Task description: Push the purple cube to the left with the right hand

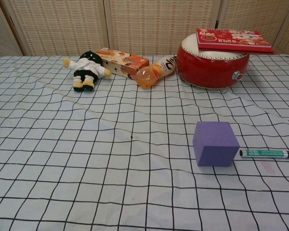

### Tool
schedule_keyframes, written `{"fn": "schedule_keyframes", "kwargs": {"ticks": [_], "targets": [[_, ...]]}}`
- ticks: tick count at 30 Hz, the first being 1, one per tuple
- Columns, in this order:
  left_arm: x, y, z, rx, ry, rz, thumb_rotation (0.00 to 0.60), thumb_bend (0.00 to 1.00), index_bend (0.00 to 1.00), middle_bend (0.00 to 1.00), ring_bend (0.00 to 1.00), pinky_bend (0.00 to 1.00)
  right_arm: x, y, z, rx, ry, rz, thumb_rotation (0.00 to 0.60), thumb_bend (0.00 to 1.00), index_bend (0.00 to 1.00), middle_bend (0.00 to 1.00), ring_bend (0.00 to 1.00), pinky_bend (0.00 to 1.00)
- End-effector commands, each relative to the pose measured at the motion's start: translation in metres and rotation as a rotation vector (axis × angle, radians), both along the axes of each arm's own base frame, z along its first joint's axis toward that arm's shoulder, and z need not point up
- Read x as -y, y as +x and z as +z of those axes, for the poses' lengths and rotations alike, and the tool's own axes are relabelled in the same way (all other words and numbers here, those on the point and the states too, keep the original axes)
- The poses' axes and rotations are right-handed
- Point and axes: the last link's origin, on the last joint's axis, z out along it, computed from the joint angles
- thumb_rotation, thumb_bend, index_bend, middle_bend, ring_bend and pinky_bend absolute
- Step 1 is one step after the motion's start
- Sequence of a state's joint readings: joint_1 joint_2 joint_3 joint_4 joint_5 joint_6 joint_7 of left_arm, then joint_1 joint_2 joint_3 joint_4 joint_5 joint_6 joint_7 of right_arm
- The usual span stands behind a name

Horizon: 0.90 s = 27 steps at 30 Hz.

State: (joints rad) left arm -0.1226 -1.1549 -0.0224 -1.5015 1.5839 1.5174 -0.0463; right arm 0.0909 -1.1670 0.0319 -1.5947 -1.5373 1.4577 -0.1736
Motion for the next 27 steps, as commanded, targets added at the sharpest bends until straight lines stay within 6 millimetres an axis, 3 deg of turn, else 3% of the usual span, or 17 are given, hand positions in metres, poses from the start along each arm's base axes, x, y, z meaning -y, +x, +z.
{"fn": "schedule_keyframes", "kwargs": {"ticks": [1,9,16,21,27], "targets": [[0.0,0.0,0.0,-0.002,0.001,0.001,0.6,0.37,0.0,0.0,0.0,0.11,0.001,0.0,0.0,-0.001,0.003,-0.002,0.6,0.14,0.0,0.0,0.0,0.0],[0.002,0.001,0.0,0.002,-0.001,-0.005,0.6,0.37,0.0,0.0,0.0,0.11,-0.002,-0.001,-0.002,-0.017,0.026,-0.012,0.6,0.14,0.0,0.0,0.0,0.0],[0.001,0.001,0.0,0.016,-0.015,-0.003,0.6,0.37,0.0,0.0,0.0,0.11,0.003,-0.001,-0.025,-0.067,0.121,-0.016,0.6,0.16,0.01,0.04,0.0,0.0],[0.0,0.001,0.001,0.027,-0.028,-0.005,0.6,0.37,0.0,0.0,0.0,0.11,0.017,-0.001,-0.049,-0.132,0.191,0.006,0.6,0.18,0.17,0.23,0.01,0.02],[0.0,0.001,0.0,0.038,-0.044,-0.007,0.6,0.37,0.0,0.0,0.0,0.11,0.037,0.008,-0.083,-0.173,0.273,0.013,0.6,0.18,0.31,0.31,0.07,0.05]]}}
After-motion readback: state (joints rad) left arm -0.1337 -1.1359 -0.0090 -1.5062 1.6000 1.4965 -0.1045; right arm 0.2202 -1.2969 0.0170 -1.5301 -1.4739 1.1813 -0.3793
